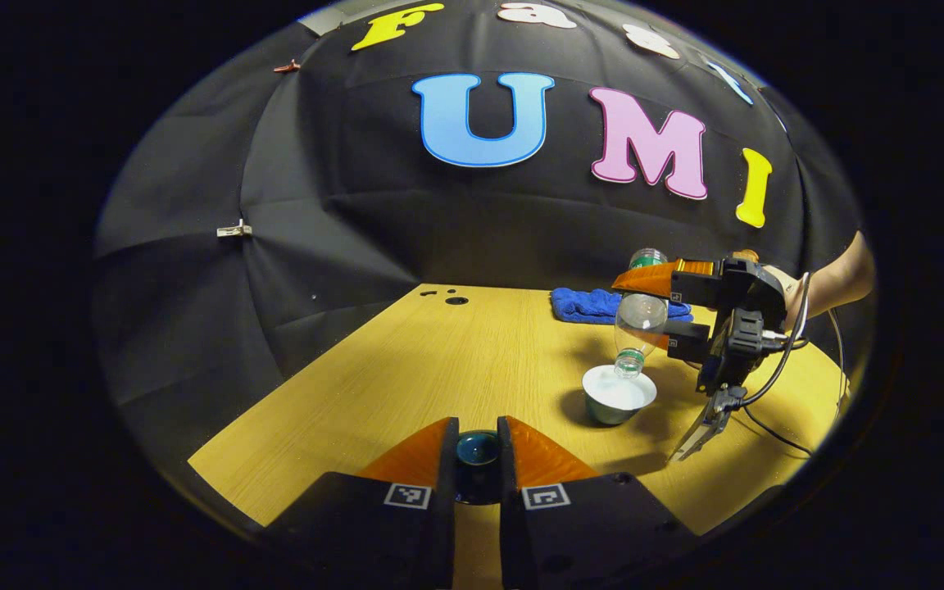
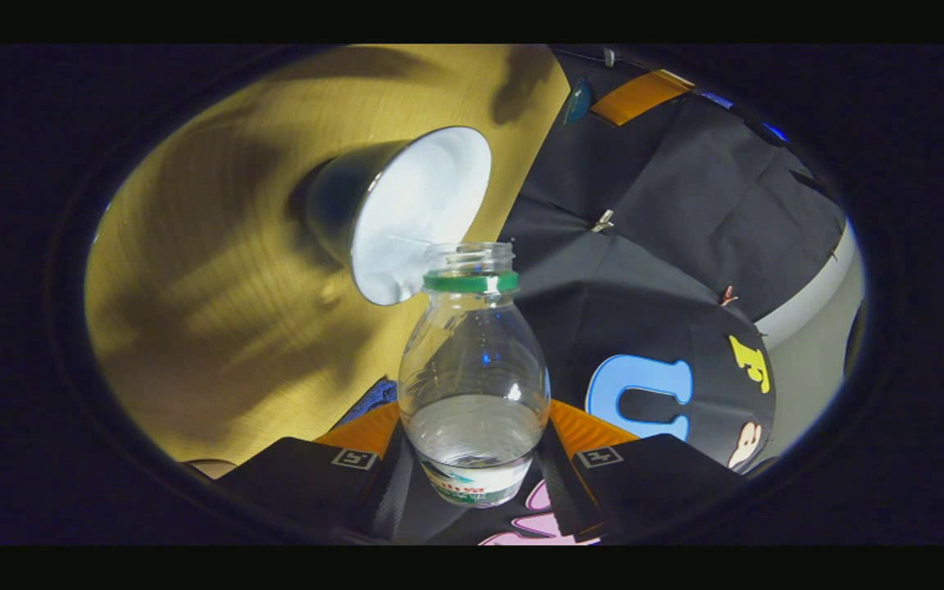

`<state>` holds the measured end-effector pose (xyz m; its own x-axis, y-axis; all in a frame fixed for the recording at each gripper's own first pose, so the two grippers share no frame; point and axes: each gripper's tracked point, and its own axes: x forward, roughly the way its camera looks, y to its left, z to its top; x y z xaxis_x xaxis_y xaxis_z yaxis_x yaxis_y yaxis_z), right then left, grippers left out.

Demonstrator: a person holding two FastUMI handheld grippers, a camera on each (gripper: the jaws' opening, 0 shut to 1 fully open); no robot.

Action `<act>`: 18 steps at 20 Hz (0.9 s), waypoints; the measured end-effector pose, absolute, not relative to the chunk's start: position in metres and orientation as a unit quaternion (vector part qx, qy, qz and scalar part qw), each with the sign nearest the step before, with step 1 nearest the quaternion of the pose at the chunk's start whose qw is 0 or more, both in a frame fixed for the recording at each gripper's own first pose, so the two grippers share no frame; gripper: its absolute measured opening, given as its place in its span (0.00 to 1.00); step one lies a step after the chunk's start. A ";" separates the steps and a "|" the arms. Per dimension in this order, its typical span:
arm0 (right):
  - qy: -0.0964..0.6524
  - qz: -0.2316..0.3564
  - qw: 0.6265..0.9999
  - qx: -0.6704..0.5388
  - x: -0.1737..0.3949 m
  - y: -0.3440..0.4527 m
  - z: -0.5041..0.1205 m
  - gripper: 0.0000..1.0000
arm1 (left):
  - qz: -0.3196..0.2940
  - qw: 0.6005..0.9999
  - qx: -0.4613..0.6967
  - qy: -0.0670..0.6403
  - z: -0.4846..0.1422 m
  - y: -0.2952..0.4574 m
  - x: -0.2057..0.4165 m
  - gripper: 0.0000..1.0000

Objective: Open the teacup lid with one hand, grasp the water bottle and pour water into the teacup with the other hand; after pouring, place the water bottle on the coaster and then close the teacup lid.

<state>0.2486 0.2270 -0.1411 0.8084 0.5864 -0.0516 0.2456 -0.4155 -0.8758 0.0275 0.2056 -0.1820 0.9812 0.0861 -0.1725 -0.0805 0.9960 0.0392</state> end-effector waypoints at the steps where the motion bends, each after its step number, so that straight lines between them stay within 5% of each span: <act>1: -0.249 0.179 0.480 -0.822 0.248 0.226 -0.141 0.72 | 0.043 0.995 0.015 0.088 -0.182 0.206 0.028 0.29; 6: -0.206 0.169 0.553 -0.789 0.250 0.214 -0.137 0.73 | 0.051 0.995 -0.009 0.082 -0.172 0.198 0.030 0.26; 8: -0.169 0.163 0.621 -0.748 0.245 0.197 -0.131 0.69 | 0.055 0.995 -0.016 0.078 -0.166 0.195 0.033 0.26; 11: -0.069 0.142 0.778 -0.608 0.244 0.168 -0.125 0.73 | 0.062 0.995 -0.007 0.073 -0.157 0.184 0.041 0.26; 18: 0.061 0.117 0.953 -0.272 0.251 0.087 -0.098 0.73 | 0.036 0.997 0.002 0.075 -0.151 0.141 0.057 0.26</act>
<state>0.2514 0.0868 -0.0982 0.9653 0.1898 -0.1793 -0.2558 0.8251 -0.5038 0.0573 0.1411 -0.1507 0.9861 0.0718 -0.1499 -0.0710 0.9974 0.0101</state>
